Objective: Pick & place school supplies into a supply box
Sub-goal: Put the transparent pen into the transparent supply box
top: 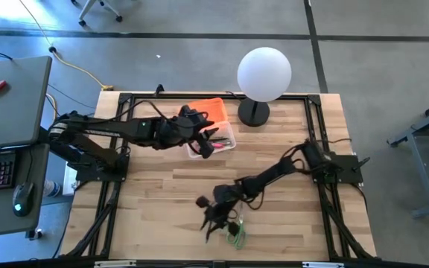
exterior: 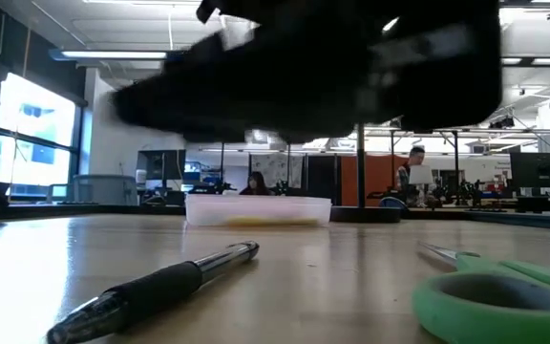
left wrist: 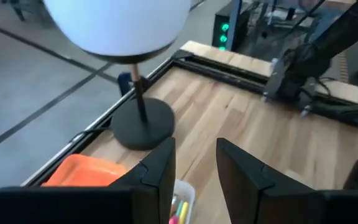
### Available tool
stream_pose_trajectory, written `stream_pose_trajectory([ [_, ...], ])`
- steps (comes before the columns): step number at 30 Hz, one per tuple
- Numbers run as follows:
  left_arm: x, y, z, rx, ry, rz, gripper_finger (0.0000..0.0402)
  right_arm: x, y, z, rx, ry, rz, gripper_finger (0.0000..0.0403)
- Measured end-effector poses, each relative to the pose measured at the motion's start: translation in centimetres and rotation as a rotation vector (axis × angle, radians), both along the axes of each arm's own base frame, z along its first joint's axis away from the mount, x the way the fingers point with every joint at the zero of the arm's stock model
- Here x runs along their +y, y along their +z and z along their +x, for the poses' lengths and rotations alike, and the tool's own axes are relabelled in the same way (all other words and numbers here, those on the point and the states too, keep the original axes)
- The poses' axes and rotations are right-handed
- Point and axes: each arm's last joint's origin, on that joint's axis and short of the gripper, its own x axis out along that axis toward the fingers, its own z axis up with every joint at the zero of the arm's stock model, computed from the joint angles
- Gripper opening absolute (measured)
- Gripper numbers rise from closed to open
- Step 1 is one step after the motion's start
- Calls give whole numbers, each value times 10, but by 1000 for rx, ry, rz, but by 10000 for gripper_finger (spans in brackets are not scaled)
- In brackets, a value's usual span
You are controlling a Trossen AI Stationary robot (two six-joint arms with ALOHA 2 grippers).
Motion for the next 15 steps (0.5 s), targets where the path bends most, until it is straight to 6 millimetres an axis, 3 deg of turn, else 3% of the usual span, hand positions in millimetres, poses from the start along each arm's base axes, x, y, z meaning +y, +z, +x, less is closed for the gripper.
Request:
stream_pose_trajectory([
  [5, -4, -4, -2, 49, -9, 5, 145, 5, -18, 6, 277, -95, 173, 99],
  [11, -5, -8, -5, 103, 4, 11, 145, 4, -17, -1, -40, 166, -43, 99],
  [15, -5, -11, -7, 142, 7, 14, 145, 5, -16, -3, -128, 214, -98, 99],
])
